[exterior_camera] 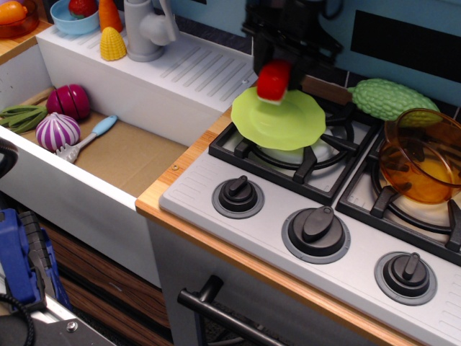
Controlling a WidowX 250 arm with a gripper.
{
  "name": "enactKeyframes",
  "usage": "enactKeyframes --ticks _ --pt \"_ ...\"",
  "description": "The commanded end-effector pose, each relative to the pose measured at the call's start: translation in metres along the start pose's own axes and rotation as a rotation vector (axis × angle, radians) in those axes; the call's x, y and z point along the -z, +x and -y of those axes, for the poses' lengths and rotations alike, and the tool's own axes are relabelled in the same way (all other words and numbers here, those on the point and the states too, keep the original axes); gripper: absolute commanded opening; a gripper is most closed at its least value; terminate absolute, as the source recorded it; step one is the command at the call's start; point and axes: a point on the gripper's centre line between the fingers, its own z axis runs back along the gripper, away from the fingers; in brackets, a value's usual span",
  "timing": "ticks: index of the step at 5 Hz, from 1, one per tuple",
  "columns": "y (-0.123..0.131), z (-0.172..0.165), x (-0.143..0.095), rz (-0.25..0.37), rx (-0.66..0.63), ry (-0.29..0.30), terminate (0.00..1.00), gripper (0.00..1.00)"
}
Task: Put sushi on plate
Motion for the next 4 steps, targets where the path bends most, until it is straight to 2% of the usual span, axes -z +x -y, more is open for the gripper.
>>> enactKeyframes --ticks 1,2,3,4 --pt "-0.001 0.017 -0.041 0.086 -0.059 0.005 0.00 0.00" --pt "-0.009 0.013 -0.043 0.092 -0.060 0.025 0.00 0.00" --pt "-0.017 0.009 -0.041 0.083 -0.068 0.018 0.00 0.00" --pt "-0.028 -0.004 -0.030 0.083 -0.036 0.020 0.00 0.00"
